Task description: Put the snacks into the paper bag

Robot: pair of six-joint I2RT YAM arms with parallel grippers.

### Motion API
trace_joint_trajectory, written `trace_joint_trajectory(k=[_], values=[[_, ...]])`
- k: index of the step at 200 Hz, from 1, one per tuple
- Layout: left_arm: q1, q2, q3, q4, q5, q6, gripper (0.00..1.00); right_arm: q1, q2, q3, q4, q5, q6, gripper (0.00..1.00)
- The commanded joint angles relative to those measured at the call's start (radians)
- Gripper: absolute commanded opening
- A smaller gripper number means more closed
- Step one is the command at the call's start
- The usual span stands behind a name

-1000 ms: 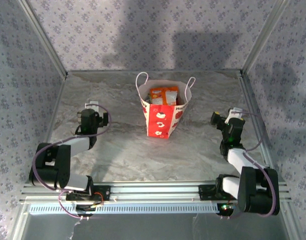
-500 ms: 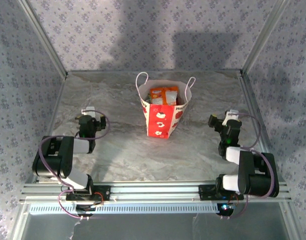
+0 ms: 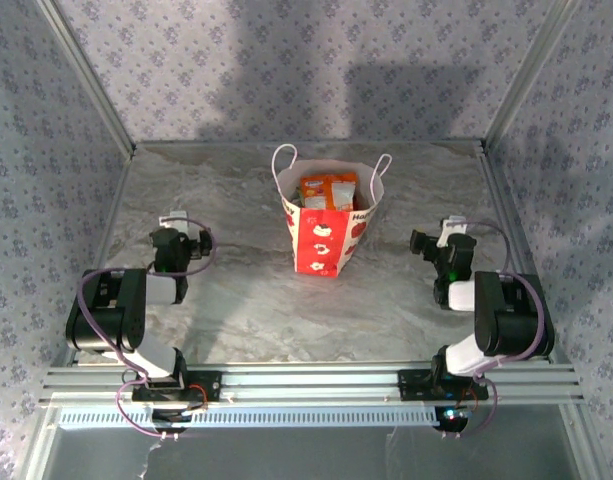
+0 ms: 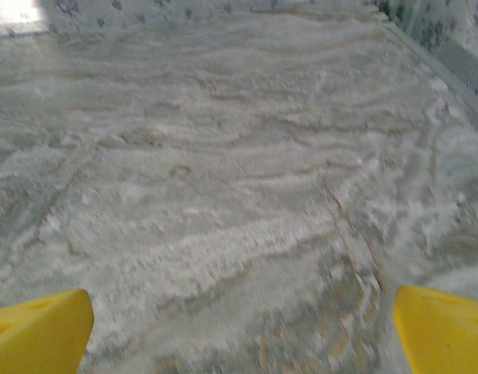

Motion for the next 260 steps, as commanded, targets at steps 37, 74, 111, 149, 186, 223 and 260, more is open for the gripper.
trace_joint_trajectory(k=[37,74,111,149,186,223,260], values=[[0.011,0.003,0.027,-0.002,0.043,-0.025,1.00,0.023,0.012,0.042,-0.053,0.034,-0.043,1.00],[0.011,0.003,0.028,-0.002,0.043,-0.024,1.00,0.026,0.012,0.042,-0.053,0.037,-0.043,1.00],[0.012,0.002,0.027,-0.002,0.044,-0.024,1.00,0.041,0.015,0.053,-0.068,0.054,-0.058,1.00],[0.012,0.002,0.027,-0.002,0.043,-0.025,1.00,0.041,0.015,0.054,-0.069,0.052,-0.058,1.00],[0.011,0.001,0.027,-0.002,0.044,-0.025,1.00,0.041,0.015,0.053,-0.070,0.053,-0.058,1.00],[0.011,0.002,0.027,-0.002,0.044,-0.024,1.00,0.042,0.015,0.054,-0.068,0.052,-0.058,1.00],[0.012,0.001,0.027,-0.001,0.043,-0.024,1.00,0.041,0.015,0.054,-0.068,0.052,-0.058,1.00]])
